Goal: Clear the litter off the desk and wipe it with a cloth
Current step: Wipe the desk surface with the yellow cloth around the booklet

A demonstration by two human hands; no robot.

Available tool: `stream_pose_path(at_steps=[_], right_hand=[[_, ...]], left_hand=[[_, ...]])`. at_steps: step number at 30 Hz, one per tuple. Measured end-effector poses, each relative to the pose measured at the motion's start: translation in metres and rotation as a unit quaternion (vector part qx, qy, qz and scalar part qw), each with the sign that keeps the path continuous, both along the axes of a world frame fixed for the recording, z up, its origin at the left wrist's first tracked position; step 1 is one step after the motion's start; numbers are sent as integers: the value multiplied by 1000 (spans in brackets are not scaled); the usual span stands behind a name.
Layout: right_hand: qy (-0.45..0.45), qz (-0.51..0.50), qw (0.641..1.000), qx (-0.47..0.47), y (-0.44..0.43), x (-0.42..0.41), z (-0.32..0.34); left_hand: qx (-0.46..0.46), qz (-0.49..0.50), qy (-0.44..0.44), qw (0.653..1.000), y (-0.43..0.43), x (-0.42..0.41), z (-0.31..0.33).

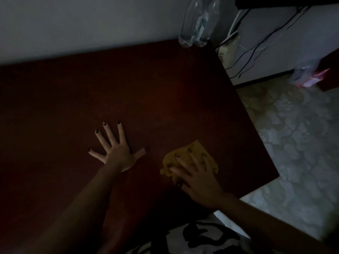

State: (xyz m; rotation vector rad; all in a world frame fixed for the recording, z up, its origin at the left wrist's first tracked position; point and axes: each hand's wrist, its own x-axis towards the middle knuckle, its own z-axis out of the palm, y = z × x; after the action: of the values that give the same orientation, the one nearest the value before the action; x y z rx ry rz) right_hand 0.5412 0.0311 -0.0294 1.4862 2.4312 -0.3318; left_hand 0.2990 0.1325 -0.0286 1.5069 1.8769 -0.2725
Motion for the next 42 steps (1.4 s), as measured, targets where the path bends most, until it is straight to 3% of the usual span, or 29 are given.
stream_pose_path(at_steps=[7,11,13,17,24,28,32,36,42], right_hand=[[54,141,988,6,50,-25,-5],[31,117,993,0,126,-23,-7],[13,78,997,11,160,-8,-10],[-6,-97,995,32,185,55,-14],[-8,-253,967,18,105,84,-13],[-1,-196,981,-8,56,45,-8],[13,-100,995,4,52,20,0],[16,20,1000,-14,116,35,-4],[52,52,997,-34,246,36,-11]], left_hand=[[-8,60,-27,998,5,3,-6],[-17,69,-24,997,7,3,-3],[-10,67,-19,998,8,3,-2],[-1,55,6,998,5,1,-5],[20,42,2,999,0,4,-4],[-5,56,-16,998,6,4,0],[45,73,-18,996,3,17,7],[100,110,2,989,13,20,11],[107,109,-42,987,65,46,5]])
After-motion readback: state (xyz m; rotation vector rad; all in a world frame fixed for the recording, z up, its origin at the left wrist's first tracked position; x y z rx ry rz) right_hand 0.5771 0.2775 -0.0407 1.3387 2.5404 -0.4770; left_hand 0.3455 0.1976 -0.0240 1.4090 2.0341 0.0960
